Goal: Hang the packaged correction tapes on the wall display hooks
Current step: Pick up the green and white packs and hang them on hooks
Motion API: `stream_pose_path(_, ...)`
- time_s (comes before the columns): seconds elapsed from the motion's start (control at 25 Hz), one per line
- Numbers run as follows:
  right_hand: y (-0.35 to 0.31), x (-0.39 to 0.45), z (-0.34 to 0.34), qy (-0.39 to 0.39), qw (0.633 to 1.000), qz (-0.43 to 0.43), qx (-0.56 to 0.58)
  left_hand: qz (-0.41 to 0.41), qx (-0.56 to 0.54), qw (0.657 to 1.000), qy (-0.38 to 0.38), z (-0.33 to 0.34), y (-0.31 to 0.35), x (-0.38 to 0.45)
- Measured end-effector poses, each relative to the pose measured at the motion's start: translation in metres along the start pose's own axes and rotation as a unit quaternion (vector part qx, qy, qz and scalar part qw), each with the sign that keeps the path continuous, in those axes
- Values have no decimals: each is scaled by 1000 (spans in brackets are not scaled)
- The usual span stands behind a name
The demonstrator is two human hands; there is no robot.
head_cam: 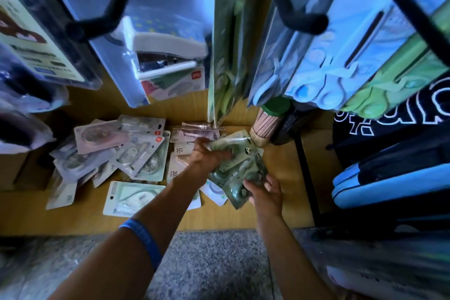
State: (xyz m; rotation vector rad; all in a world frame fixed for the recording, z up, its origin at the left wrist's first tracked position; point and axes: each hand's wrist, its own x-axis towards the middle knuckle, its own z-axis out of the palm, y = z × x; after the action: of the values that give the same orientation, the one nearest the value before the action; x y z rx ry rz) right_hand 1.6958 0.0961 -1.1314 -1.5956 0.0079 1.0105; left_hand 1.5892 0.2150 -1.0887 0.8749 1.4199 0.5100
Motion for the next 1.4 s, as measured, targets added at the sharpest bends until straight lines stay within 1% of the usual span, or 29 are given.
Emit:
stream_pose_path(0.08, -3, 0, 0, 2, 1000, 10, -18, 1, -4, 998, -65, 3, -5, -3)
stream_pose_path(0.12, -7, -1, -1, -13, 999, 9, -36, 2, 3, 996, -90, 4, -8, -7)
stream_pose_path(0.2, -18, -3, -4, -58, 996, 10, -74, 11, 12, 994, -105, 4, -13, -12)
stream_pose_path(0.24, -20, -3, -6, -78, 994, 9, -75, 17, 8, 995, -103, 2, -15, -14)
stream_pose_path(0.32, -20, -8, -8, -115, 992, 2, -45, 13, -13, 994, -104, -4, -13, -30)
stream_pose_path(0.36, -18, -14, -8, -132, 991, 6, -9, 11, -24, 994, -106, -8, -11, -37)
stream_pose_path(0.44, -18, -33, -7, -131, 988, 40, 69, 15, -40, 993, -113, -15, -3, -56)
stream_pose_path(0.52, -25, -54, -7, -116, 985, 62, 115, 21, -64, 993, -97, -19, 4, -78)
stream_pose_path(0.6, -40, -76, -4, -117, 979, 67, 153, -1, -96, 991, -92, -24, 10, -96)
stream_pose_path(0.64, -47, -87, 0, -137, 974, 63, 168, -6, -111, 989, -98, -27, 15, -108)
stream_pose_path(0.72, -59, -116, 12, -206, 948, 72, 231, 2, -119, 988, -96, -37, 26, -134)
stream_pose_path(0.8, -68, -150, 31, -247, 926, 109, 266, 19, -97, 993, -65, -56, 37, -160)
stream_pose_path(0.88, -68, -184, 48, -294, 904, 144, 276, 38, -72, 996, -33, -86, 46, -186)
stream_pose_path(0.96, -62, -214, 57, -343, 887, 168, 261, 32, -24, 999, -30, -118, 52, -212)
stream_pose_path(1.04, -53, -238, 61, -383, 878, 179, 223, 39, -2, 999, -27, -146, 55, -240)
stream_pose_path(1.08, -52, -252, 63, -393, 880, 178, 200, 47, -2, 999, -22, -157, 56, -253)
stream_pose_path(1.2, -47, -281, 66, -376, 897, 173, 155, 56, -15, 998, -20, -169, 59, -293)
stream_pose_path(1.32, -67, -306, 53, -287, 939, 114, 150, 103, -16, 995, -5, -154, 68, -327)
stream_pose_path(1.4, -85, -323, 37, -230, 962, 60, 131, 130, -14, 990, -47, -144, 79, -347)
